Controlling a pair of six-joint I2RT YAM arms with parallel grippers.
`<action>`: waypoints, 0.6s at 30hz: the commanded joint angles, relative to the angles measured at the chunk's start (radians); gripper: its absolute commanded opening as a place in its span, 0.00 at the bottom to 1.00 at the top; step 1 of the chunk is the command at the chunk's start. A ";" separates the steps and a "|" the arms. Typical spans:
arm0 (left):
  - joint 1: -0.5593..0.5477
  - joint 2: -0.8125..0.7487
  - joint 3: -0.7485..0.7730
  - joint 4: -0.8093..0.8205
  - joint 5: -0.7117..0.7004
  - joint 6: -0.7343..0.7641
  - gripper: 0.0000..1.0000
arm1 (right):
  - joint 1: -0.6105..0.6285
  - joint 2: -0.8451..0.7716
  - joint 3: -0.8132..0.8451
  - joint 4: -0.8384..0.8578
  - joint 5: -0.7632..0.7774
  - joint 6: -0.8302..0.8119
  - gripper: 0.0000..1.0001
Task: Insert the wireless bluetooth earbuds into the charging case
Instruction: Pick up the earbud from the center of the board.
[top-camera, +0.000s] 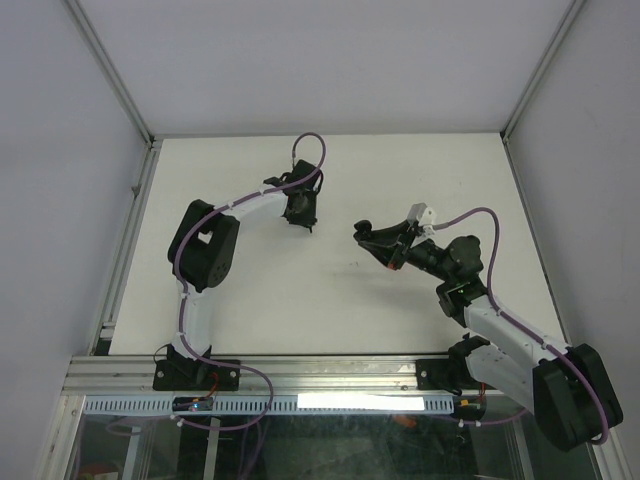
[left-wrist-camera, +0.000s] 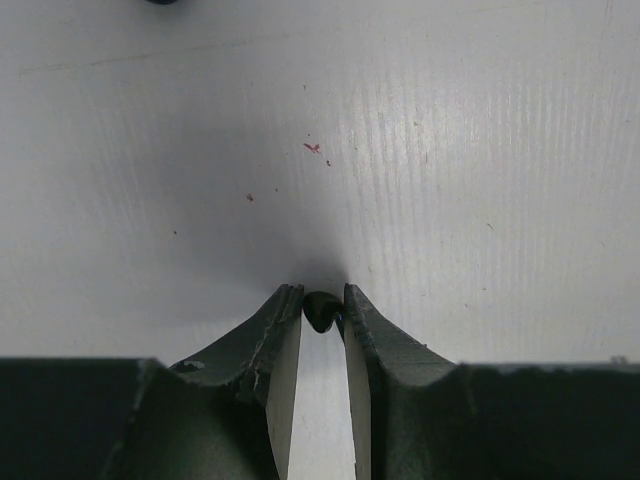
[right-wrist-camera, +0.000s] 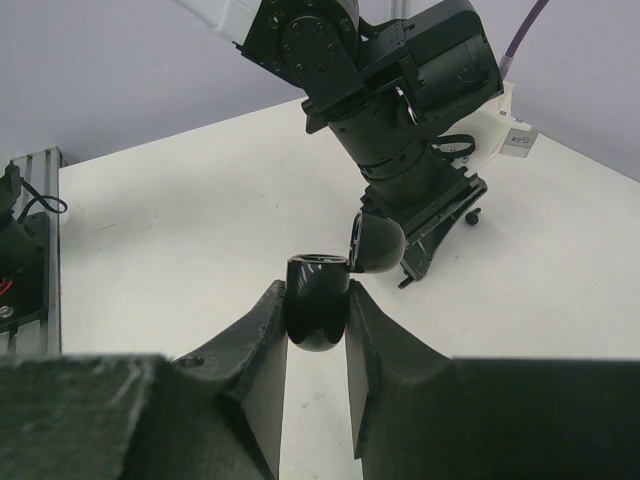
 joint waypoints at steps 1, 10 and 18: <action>-0.012 -0.010 0.000 -0.084 0.010 0.012 0.25 | -0.003 -0.011 0.031 0.017 -0.008 0.006 0.00; -0.049 0.028 0.058 -0.164 -0.056 0.030 0.25 | -0.004 -0.014 0.038 0.009 -0.017 0.024 0.00; -0.059 0.051 0.074 -0.210 -0.058 0.045 0.23 | -0.003 -0.015 0.041 -0.002 -0.021 0.028 0.00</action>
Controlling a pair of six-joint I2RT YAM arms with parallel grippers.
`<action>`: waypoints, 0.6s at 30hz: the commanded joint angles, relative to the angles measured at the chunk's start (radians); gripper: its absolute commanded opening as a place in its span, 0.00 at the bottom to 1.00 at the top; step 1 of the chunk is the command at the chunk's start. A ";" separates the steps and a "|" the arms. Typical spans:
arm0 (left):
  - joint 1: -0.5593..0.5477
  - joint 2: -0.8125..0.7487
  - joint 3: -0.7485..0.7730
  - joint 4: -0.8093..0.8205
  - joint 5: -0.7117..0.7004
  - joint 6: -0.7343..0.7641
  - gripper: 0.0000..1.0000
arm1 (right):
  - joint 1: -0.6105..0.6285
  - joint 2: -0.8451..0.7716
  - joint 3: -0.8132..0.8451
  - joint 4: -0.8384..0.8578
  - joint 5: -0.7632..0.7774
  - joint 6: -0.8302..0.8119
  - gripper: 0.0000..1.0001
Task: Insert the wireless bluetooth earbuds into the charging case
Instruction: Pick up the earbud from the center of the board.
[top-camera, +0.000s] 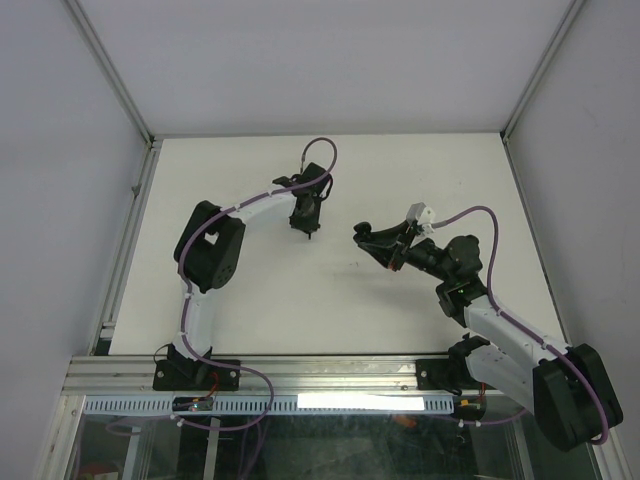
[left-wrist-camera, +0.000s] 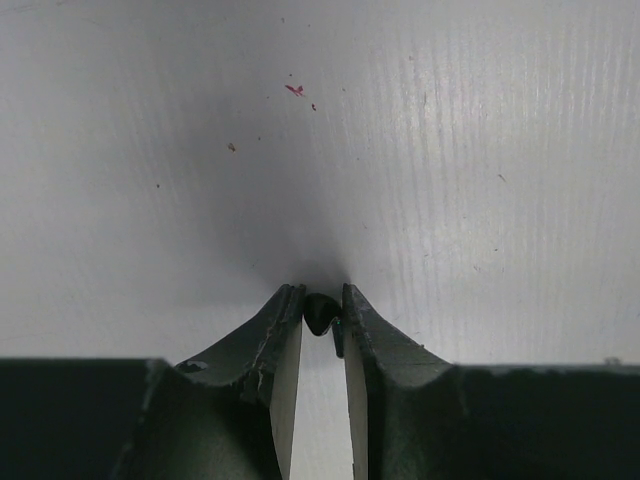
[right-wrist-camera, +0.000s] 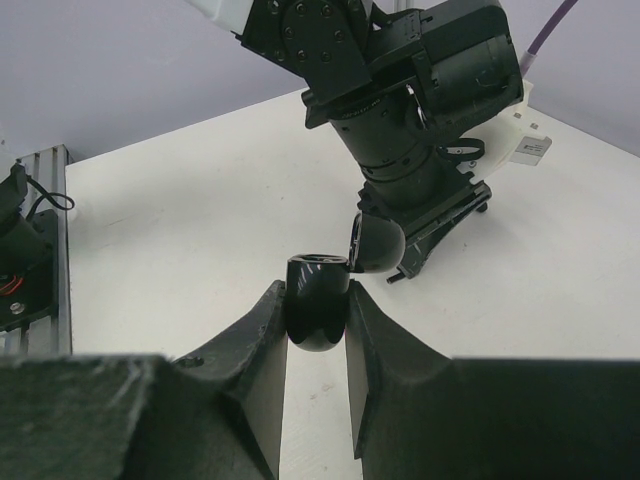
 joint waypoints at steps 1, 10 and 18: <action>-0.011 0.033 0.023 -0.087 0.007 0.023 0.22 | -0.003 -0.013 0.042 0.027 -0.019 0.014 0.00; -0.011 -0.034 0.019 -0.084 0.017 0.017 0.10 | -0.001 0.009 0.048 0.045 -0.030 0.021 0.00; -0.010 -0.181 -0.054 0.003 0.015 0.001 0.02 | -0.001 0.027 0.054 0.075 -0.013 0.022 0.00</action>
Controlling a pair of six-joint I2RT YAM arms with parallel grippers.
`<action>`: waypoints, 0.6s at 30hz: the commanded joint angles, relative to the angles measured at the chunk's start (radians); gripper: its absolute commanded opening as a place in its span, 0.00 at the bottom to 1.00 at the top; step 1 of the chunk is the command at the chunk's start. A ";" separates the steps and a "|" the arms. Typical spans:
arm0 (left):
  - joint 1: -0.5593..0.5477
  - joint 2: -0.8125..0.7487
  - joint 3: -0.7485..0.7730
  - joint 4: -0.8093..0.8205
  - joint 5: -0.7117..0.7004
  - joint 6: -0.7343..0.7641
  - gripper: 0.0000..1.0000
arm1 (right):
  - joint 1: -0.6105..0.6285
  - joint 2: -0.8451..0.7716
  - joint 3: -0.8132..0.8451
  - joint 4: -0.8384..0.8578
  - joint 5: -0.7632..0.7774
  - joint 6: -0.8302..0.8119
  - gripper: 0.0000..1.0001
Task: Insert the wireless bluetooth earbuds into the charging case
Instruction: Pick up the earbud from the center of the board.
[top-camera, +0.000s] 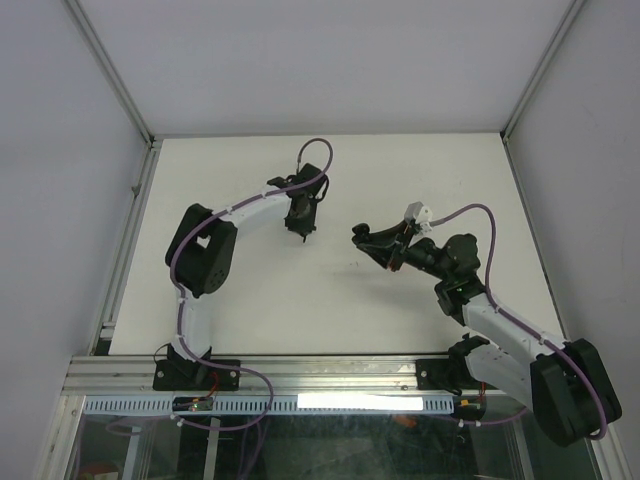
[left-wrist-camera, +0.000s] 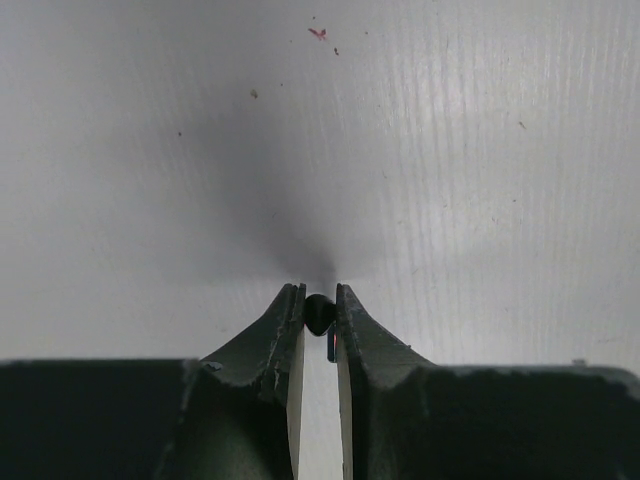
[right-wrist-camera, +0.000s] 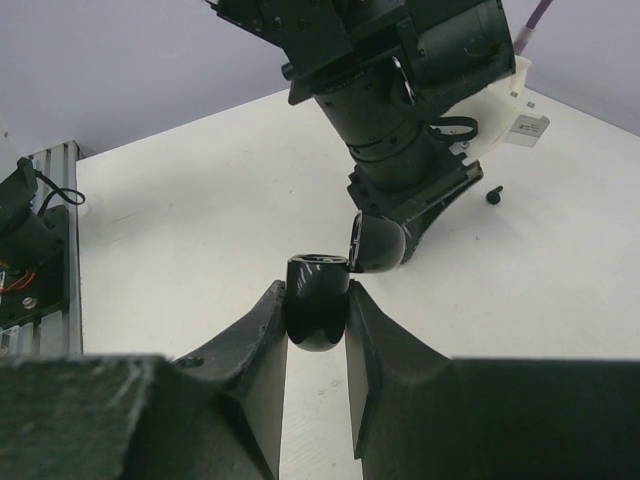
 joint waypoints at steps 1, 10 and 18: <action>-0.010 -0.154 -0.036 0.052 0.008 -0.005 0.02 | -0.001 0.006 0.050 0.075 0.009 0.004 0.00; -0.011 -0.430 -0.248 0.317 -0.004 -0.020 0.01 | 0.001 0.040 0.068 0.146 0.006 0.007 0.01; -0.011 -0.733 -0.445 0.628 0.088 -0.020 0.02 | 0.019 0.102 0.089 0.310 0.017 0.071 0.00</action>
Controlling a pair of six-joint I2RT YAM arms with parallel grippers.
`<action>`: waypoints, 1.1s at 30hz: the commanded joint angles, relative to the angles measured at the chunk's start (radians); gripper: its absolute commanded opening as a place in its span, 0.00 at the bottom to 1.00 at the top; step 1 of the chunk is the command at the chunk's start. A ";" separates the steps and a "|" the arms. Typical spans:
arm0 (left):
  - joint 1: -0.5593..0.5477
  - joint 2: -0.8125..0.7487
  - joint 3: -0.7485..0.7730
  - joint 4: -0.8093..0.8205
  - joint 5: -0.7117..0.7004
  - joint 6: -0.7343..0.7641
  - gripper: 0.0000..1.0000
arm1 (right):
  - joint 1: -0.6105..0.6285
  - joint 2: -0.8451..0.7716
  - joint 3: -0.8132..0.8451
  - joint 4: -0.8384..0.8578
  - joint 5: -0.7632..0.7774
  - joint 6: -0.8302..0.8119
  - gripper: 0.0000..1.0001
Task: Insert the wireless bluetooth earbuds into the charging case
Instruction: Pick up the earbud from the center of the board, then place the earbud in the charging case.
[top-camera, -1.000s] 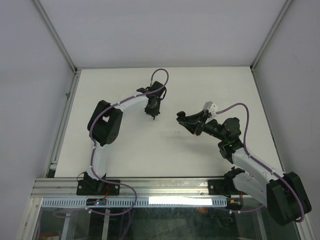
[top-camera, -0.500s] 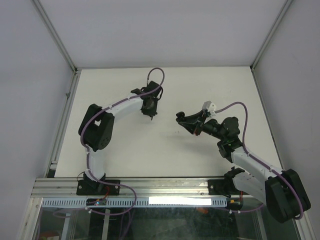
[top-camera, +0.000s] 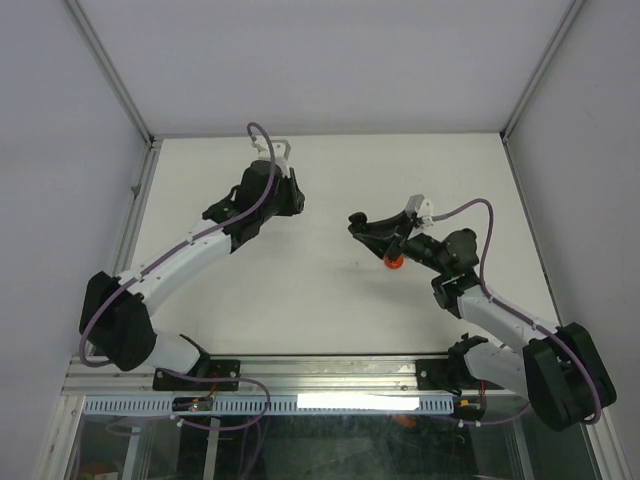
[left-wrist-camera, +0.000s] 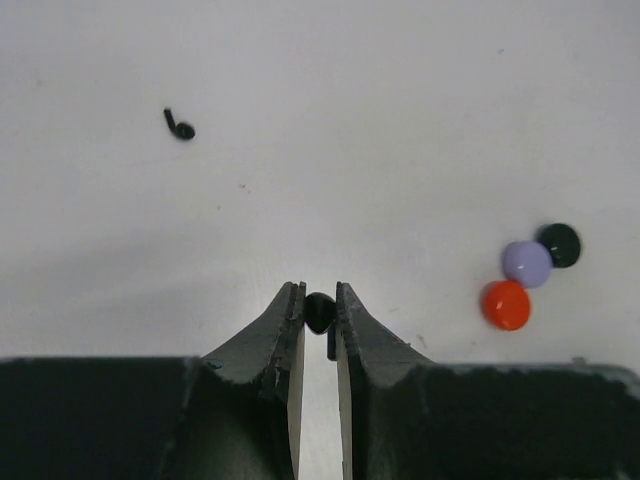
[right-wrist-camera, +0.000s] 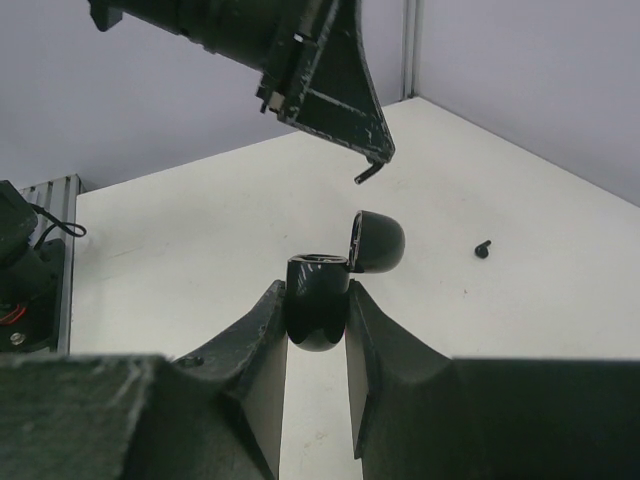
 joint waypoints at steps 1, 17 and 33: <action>-0.012 -0.166 -0.081 0.274 0.090 -0.007 0.02 | 0.015 0.030 0.054 0.190 0.012 0.048 0.00; -0.034 -0.400 -0.303 0.787 0.379 -0.035 0.03 | 0.054 0.141 0.132 0.477 -0.015 0.202 0.00; -0.161 -0.378 -0.365 1.052 0.414 -0.020 0.03 | 0.072 0.198 0.140 0.707 0.014 0.373 0.00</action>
